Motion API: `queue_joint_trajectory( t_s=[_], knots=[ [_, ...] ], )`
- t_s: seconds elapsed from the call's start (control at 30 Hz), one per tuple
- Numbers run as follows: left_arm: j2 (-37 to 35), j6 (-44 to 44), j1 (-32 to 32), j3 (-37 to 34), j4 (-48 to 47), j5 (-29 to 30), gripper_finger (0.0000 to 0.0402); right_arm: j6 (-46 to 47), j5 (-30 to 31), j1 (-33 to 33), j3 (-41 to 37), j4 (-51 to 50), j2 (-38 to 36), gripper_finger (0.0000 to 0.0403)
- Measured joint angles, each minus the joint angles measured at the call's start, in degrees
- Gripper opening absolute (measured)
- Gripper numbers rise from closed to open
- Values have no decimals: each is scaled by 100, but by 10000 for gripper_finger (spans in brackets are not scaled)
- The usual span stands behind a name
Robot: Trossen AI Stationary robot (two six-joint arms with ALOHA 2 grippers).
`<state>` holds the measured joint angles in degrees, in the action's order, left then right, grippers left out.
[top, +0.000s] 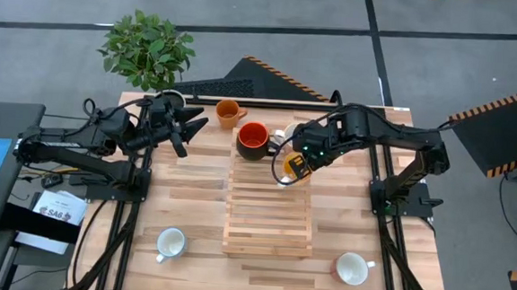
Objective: Place coffee mugs
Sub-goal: Put the yellow mug on the shelf
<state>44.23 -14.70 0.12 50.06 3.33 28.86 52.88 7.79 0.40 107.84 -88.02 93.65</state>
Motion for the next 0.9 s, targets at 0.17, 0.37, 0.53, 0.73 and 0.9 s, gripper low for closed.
queue_joint_trajectory(
  t_s=[0.17, 0.37, 0.53, 0.73, 0.9],
  knots=[
    [0, -14, 2, 0, 0, 2, 182, 11, 17, -2, -25, 188, 2, 59],
    [0, -15, 0, 0, 0, 2, 182, -13, -16, -13, -34, 223, 4, 42],
    [0, -15, 0, 0, 0, 2, 182, 0, -18, -17, -34, 249, 4, 66],
    [0, -13, 0, 0, 0, 2, 182, -26, -18, -17, -29, 246, 4, 107],
    [0, -13, 1, 0, -2, 2, 182, -108, -18, -17, -27, 245, 4, 141]
  ],
)
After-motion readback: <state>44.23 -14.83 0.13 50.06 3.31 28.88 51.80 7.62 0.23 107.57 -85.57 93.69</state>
